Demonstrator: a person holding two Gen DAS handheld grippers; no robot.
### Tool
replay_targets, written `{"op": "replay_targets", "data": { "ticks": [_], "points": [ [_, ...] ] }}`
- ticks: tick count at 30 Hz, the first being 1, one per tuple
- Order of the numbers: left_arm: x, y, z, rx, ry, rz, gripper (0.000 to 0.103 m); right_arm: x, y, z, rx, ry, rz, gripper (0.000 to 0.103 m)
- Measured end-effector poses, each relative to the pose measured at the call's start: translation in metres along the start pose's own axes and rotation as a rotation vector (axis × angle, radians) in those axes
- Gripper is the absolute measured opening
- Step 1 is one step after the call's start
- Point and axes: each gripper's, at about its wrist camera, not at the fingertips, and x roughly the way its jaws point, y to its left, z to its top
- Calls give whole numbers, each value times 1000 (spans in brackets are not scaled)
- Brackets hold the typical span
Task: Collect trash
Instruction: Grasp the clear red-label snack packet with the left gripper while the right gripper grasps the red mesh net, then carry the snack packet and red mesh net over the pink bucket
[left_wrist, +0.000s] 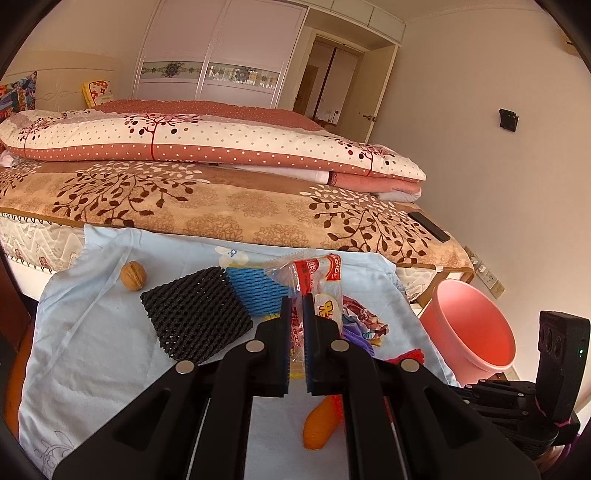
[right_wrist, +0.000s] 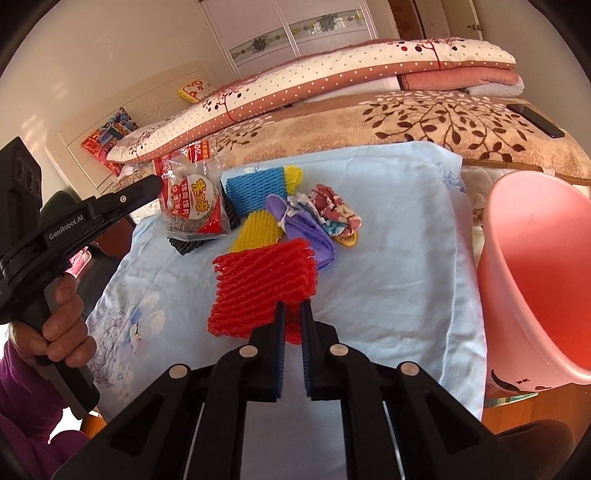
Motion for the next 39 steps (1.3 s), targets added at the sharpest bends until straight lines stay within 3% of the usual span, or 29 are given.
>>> {"op": "replay_targets", "data": {
  "ticks": [15,29,39],
  "points": [
    [3,-67,11,101,-21,-104,5,-71,-55,14,115,-195,-162,7],
    [28,-162,10,235,-4,-256,5,-118,-119,0,243,-278,-320,7],
    [56,-220,-1,319,30,-326,5,-131,-155,-14,292,-281,-425,7]
  ]
}}
